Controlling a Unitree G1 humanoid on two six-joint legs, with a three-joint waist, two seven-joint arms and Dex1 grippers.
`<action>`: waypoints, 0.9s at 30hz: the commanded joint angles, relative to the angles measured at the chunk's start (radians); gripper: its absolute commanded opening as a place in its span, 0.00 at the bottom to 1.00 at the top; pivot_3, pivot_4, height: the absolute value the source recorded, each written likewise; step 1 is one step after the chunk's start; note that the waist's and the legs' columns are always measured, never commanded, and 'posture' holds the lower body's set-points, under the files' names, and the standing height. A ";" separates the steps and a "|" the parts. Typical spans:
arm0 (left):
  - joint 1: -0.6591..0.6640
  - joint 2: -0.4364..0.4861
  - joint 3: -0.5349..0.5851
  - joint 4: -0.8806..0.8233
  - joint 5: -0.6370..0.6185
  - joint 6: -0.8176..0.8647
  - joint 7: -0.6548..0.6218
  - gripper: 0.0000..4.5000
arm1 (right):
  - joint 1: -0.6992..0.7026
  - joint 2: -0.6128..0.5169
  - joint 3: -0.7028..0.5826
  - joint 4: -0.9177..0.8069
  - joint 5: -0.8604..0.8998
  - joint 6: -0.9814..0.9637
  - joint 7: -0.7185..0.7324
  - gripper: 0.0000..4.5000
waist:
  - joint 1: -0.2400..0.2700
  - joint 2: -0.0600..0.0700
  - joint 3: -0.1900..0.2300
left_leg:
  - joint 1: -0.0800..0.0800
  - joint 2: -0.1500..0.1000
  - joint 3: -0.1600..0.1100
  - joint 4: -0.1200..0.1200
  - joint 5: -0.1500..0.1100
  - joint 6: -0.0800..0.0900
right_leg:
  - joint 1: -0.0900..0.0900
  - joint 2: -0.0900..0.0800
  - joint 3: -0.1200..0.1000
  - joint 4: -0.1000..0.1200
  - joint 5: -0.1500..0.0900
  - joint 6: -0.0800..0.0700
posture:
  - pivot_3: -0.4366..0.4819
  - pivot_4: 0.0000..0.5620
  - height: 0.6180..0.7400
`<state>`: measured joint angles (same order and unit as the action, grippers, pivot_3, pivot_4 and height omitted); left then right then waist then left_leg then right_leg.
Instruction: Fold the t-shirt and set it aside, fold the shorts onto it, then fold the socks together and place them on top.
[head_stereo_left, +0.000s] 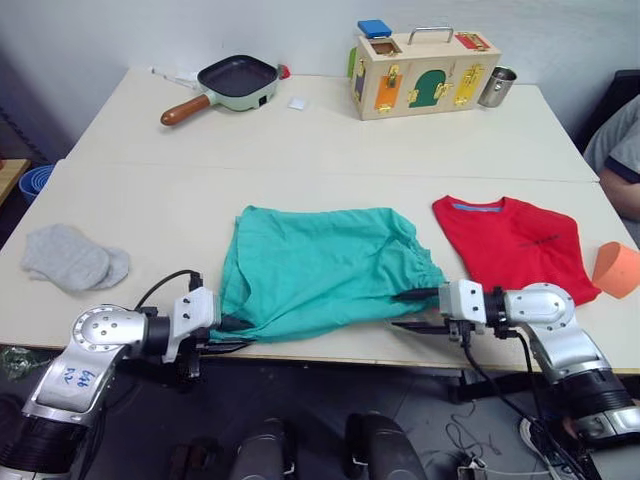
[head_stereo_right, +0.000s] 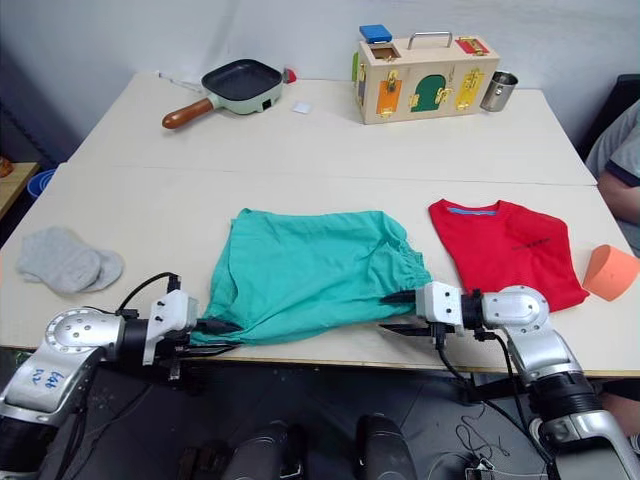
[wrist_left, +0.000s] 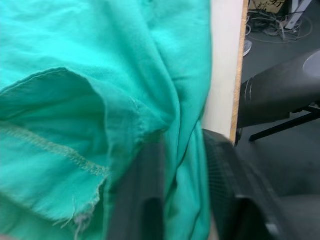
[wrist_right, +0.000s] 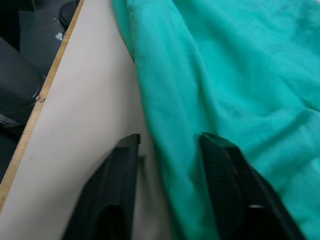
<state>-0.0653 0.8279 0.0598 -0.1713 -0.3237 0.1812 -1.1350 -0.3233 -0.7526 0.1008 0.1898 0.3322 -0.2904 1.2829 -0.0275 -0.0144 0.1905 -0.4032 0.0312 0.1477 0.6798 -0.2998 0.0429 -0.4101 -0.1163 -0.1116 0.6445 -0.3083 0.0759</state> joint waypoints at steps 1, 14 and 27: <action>0.022 0.026 0.104 -0.010 -0.095 -0.058 -0.078 0.57 | 0.045 -0.062 -0.123 -0.165 0.227 0.238 0.021 0.81 | 0.001 0.000 0.000 | 0.000 0.000 -0.001 -0.001 0.000 0.000 | 0.000 0.000 0.000 0.000 0.000 0.000 | 0.48 0.27 1.00; -0.294 -0.173 -0.005 0.018 -0.174 0.159 0.182 0.22 | -0.065 0.222 0.018 -0.375 0.053 0.531 -0.558 0.29 | 0.016 0.005 -0.003 | 0.000 -0.002 0.000 -0.002 -0.001 -0.001 | 0.000 0.000 -0.001 0.001 -0.001 -0.002 | 0.48 0.27 1.00; -0.329 -0.410 -0.193 0.336 0.183 0.040 0.464 0.00 | -0.009 0.391 0.096 -0.164 -0.259 0.331 -0.759 0.00 | 0.023 0.004 -0.003 | -0.003 -0.001 0.004 0.000 0.000 0.001 | -0.002 0.004 0.001 0.001 0.000 0.001 | 0.48 0.27 1.00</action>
<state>-0.4145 0.4225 -0.1295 0.1450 -0.1722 0.2160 -0.7015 -0.3296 -0.3626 0.2467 0.0323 0.0706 0.0705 0.5490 -0.0047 -0.0106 0.1873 -0.4048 0.0303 0.1513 0.6798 -0.2997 0.0440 -0.4109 -0.1131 -0.1104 0.6458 -0.3079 0.0767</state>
